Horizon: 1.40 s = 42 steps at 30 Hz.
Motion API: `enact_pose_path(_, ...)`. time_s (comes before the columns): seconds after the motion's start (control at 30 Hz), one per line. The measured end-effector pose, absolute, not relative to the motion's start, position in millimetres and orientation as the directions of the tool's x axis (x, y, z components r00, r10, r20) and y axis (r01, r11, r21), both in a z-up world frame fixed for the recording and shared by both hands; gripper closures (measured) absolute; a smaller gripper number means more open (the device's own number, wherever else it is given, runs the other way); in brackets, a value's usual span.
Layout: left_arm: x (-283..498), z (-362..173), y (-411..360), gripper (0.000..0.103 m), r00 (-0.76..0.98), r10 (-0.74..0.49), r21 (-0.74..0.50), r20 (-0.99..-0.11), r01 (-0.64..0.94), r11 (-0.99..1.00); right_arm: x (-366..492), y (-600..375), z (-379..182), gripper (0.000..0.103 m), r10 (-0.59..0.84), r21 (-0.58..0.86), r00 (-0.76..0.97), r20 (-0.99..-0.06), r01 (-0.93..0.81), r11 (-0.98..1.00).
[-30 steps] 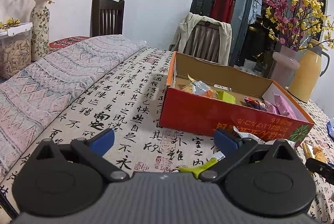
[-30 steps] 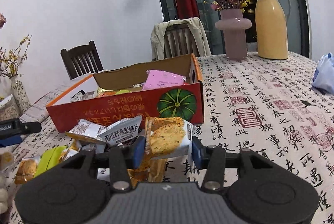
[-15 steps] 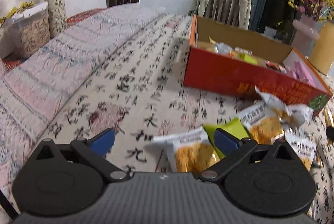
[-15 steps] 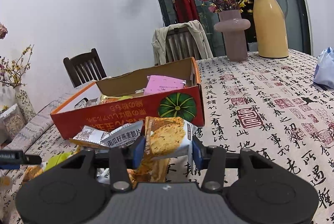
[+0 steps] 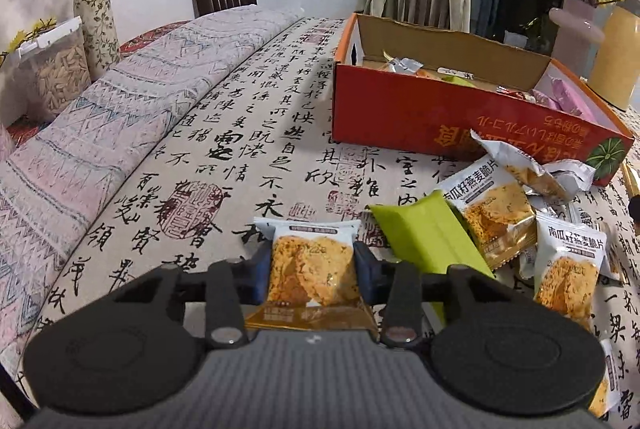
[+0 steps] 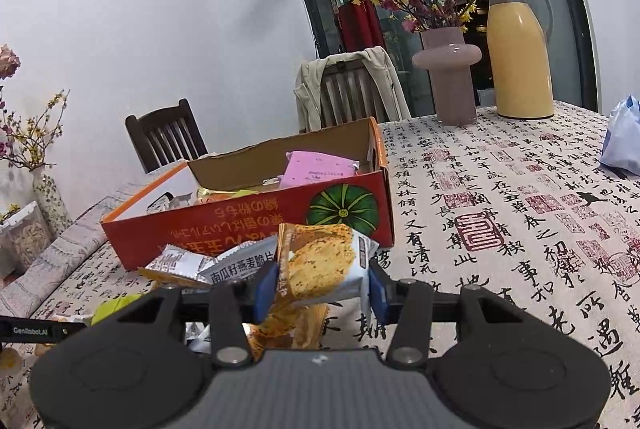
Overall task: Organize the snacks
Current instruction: 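Carry both cookie packets over the box and release them inside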
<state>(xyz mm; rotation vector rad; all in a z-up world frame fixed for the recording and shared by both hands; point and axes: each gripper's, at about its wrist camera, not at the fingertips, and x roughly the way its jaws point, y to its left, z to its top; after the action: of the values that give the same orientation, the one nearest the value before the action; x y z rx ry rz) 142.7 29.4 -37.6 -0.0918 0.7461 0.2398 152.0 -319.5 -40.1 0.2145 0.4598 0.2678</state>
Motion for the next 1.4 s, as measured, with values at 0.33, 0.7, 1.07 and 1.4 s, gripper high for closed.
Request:
enact_pose_path(0.33, 142, -20, 36, 0.061, 0.760, 0.158, -0.028, -0.630, -0.225, 0.974, 148, -317, -36, 0.056, 0.289, 0.237, 0.869, -0.403, -0.206, 0.949)
enact_pose_path(0.7, 162, 24, 13, 0.061, 0.853, 0.096, -0.025, -0.512, -0.126, 0.992, 148, -308, 11, 0.056, 0.297, 0.168, 0.906, -0.303, -0.256, 0.952)
enact_pose_path(1.07, 195, 74, -10, 0.061, 0.921, 0.076, -0.017, -0.383, -0.089, 0.996, 200, -279, 52, 0.056, 0.304, 0.119, 0.921, -0.244, -0.283, 0.952)
enact_pose_path(1.4, 242, 82, -14, 0.061, 0.924, 0.106, -0.045, -0.367, -0.131, 0.990, 255, -256, 47, 0.056, 0.282, 0.092, 0.922, -0.265, -0.267, 0.959)
